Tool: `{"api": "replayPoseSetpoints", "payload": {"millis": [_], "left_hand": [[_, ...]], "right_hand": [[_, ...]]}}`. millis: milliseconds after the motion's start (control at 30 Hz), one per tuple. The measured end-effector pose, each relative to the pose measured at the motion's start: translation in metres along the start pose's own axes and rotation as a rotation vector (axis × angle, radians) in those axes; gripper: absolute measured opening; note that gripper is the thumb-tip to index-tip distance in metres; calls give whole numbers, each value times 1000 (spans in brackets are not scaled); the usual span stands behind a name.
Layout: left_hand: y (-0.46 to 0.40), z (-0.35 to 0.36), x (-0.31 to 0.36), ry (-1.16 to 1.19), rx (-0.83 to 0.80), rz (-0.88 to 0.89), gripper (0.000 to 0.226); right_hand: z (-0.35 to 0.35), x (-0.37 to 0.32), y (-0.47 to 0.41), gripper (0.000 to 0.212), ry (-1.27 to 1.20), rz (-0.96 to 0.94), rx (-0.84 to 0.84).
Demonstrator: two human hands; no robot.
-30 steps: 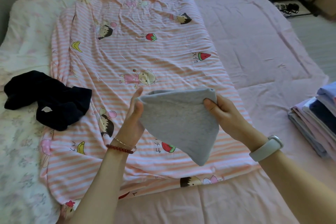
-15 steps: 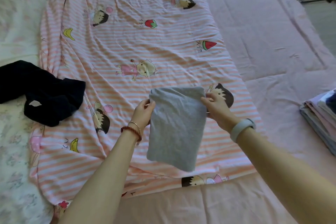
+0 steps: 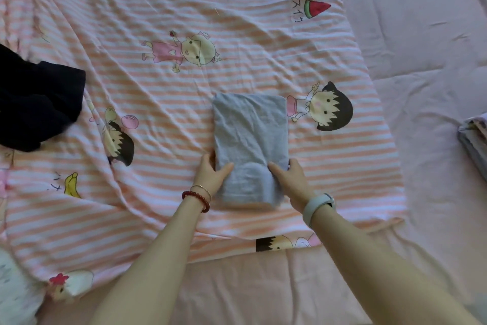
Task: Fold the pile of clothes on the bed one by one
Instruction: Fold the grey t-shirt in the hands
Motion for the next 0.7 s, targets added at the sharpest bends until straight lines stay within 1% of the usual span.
{"api": "replayPoseSetpoints", "payload": {"millis": [67, 100, 133, 167, 200, 233, 267, 300, 367, 400, 433, 467, 500, 533, 600, 633, 700], "left_hand": [[7, 2, 0, -26, -29, 4, 32], [10, 0, -1, -35, -50, 7, 26], [12, -5, -2, -48, -58, 22, 21], [13, -12, -3, -77, -42, 41, 18], [12, -21, -5, -126, -5, 62, 17], [8, -29, -7, -177, 49, 74, 19], [5, -38, -10, -207, 105, 70, 24], [2, -45, -13, -205, 154, 49, 28], [7, -52, -17, -129, 227, -26, 38], [11, -53, -24, -63, 274, -75, 45], [18, -53, -31, 29, 341, -127, 51], [25, -51, -43, 133, 411, -183, 55], [31, -47, -56, 235, 462, -236, 56], [38, -40, -68, 313, 475, -290, 54], [50, -22, -83, 380, 408, -353, 43], [53, -14, -84, 387, 365, -359, 38], [53, -2, -81, 426, 311, -347, 38]], "right_hand": [[3, 6, 19, 22, -36, -33, 62], [3, 11, 30, 21, -43, -45, 59], [4, 19, 41, 21, -10, -45, 15], [5, 25, 53, 22, 65, -39, -70], [5, 33, 61, 21, 185, -27, -155], [1, 38, 63, 22, 307, -30, -191], [-5, 38, 59, 25, 409, -61, -150], [-13, 33, 49, 28, 469, -117, -59], [-25, 8, 23, 30, 530, -311, 133], [-28, -6, 7, 32, 584, -409, 172], [-28, -18, -10, 35, 660, -481, 155], [-26, -28, -27, 39, 733, -513, 101], [-23, -37, -44, 46, 809, -513, 33], [-20, -42, -60, 51, 892, -493, -44], [-13, -50, -83, 52, 1023, -469, -184], [-8, -52, -90, 49, 1022, -465, -234], [3, -56, -92, 42, 951, -450, -298]]}}
Point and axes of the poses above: each hand's wrist, its own y-axis away from the middle knuckle, its own z-axis out of the palm, x = y × z, the point moved 2 cm from there along -y, towards the middle knuckle, and after that the axes turned 13 degrees about -z, right-handed, at the moved point
